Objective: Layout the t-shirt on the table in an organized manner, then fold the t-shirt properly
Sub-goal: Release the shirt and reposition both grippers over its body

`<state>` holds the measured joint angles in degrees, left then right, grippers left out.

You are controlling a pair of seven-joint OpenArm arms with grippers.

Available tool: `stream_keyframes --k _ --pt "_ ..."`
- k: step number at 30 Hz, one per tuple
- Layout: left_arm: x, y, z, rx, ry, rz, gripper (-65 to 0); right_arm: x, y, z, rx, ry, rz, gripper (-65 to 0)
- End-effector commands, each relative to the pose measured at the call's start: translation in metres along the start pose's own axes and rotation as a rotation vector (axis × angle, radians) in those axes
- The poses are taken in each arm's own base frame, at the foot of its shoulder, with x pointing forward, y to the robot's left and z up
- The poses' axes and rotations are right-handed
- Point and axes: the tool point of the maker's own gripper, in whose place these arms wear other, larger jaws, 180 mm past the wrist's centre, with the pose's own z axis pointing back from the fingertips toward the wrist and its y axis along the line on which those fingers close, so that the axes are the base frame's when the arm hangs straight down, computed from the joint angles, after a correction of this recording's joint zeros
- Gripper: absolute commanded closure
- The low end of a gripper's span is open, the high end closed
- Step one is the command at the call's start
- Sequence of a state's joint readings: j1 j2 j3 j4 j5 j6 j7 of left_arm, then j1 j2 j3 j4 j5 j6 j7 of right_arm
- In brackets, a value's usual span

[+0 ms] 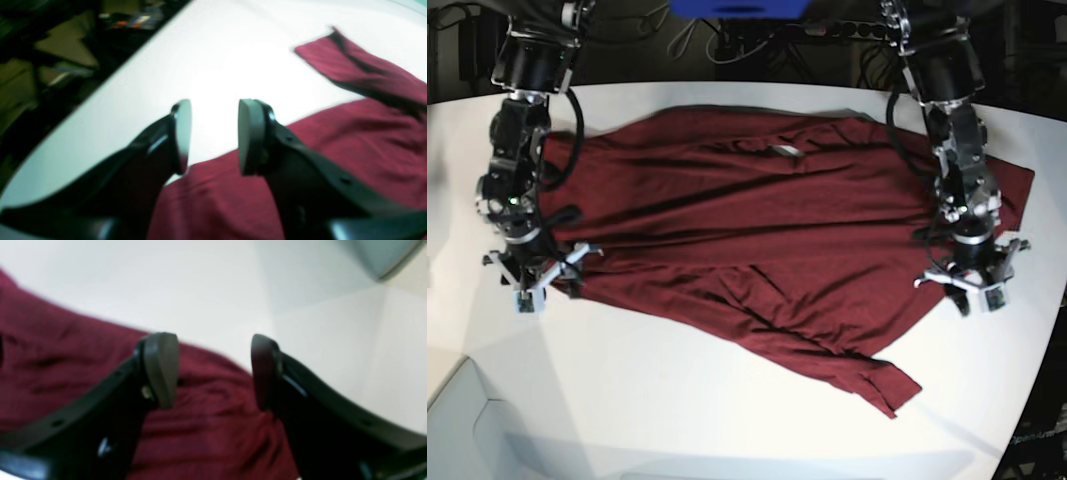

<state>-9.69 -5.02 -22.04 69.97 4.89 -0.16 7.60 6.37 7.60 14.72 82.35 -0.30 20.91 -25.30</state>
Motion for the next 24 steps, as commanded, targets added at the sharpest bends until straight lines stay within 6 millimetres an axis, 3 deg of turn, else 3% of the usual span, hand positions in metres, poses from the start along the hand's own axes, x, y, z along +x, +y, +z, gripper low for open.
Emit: stream_keyframes --k 1,7,11,15,18,24 --pt "0.016 -0.015 -0.01 -0.032 -0.04 -0.01 -22.5 0.012 0.002 0.002 0.006 -0.044 0.012 -35.2" --pt "-0.011 -0.082 -0.042 -0.17 0.084 -0.067 -22.3 -0.03 0.027 0.01 0.065 0.037 0.039 -35.2" --pt "-0.031 -0.097 -0.059 -0.198 0.183 -0.094 -22.3 -0.043 0.025 0.013 0.063 0.065 0.035 -35.2" --pt "-0.042 -0.064 -0.068 -0.157 0.193 -0.134 -22.2 -0.063 0.015 0.012 0.051 0.118 0.036 -35.2" --pt "-0.05 -0.03 -0.064 -0.124 0.143 -0.178 -22.2 -0.077 0.004 0.011 0.033 0.155 0.02 -35.2" --pt "-0.077 0.03 -0.049 -0.062 0.168 -0.251 -22.2 -0.083 0.002 0.015 0.028 0.167 0.019 -35.2"
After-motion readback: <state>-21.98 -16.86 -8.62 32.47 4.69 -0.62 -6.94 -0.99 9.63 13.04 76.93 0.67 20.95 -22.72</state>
